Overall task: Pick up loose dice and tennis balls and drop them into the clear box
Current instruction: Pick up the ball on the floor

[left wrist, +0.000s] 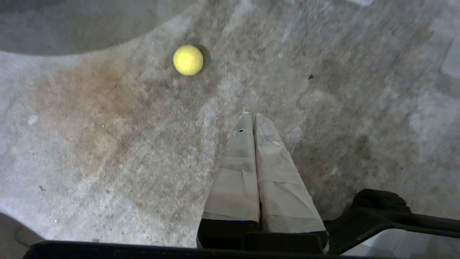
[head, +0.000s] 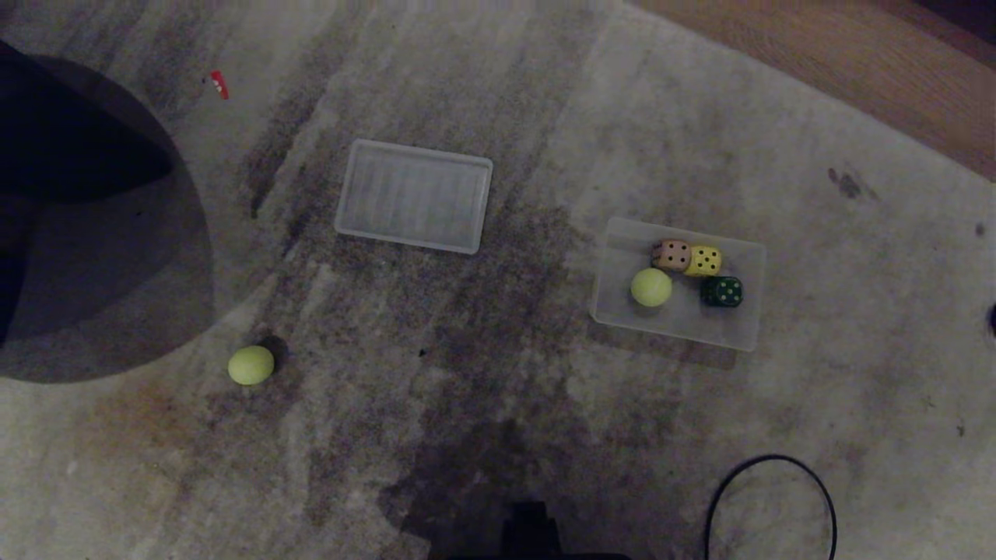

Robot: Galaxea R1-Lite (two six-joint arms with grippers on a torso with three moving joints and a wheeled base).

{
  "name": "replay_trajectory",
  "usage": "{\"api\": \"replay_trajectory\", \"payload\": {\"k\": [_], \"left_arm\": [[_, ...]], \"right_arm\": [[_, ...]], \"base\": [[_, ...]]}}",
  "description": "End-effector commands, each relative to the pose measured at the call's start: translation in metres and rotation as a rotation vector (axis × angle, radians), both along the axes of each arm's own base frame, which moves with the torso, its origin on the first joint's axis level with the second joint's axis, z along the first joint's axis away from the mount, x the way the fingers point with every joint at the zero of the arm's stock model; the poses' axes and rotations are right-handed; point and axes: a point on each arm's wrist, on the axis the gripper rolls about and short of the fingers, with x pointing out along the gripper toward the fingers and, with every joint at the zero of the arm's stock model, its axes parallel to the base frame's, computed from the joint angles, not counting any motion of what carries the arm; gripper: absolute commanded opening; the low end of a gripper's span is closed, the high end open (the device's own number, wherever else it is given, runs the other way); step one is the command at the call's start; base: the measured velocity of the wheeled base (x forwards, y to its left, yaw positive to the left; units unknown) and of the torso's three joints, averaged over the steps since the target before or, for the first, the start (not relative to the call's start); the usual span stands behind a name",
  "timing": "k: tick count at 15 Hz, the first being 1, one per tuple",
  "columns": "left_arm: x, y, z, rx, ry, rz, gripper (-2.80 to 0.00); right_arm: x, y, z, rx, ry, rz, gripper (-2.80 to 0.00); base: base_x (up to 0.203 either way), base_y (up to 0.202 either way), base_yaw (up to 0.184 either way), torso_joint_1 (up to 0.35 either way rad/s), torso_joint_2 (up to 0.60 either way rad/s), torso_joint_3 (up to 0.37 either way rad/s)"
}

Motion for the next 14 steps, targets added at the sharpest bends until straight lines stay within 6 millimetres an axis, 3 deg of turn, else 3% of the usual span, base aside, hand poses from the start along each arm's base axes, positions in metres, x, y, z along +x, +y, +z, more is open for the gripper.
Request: {"api": "replay_trajectory", "payload": {"k": [1,14], "left_arm": [[0.0002,0.0000,-0.0004,-0.003,0.003,0.001,-2.80],[0.0002,0.0000,-0.0003,0.002,0.002,0.001,-2.80]], "right_arm": [[0.0002,0.0000,0.0000,0.001,0.004,0.001,-2.80],[0.0002,0.0000,0.0000,0.001,0.004,0.001,-2.80]], "base": [[0.000,0.000,0.000,0.002,0.00,0.199],[0.000,0.000,0.000,0.003,0.00,0.203]]}}
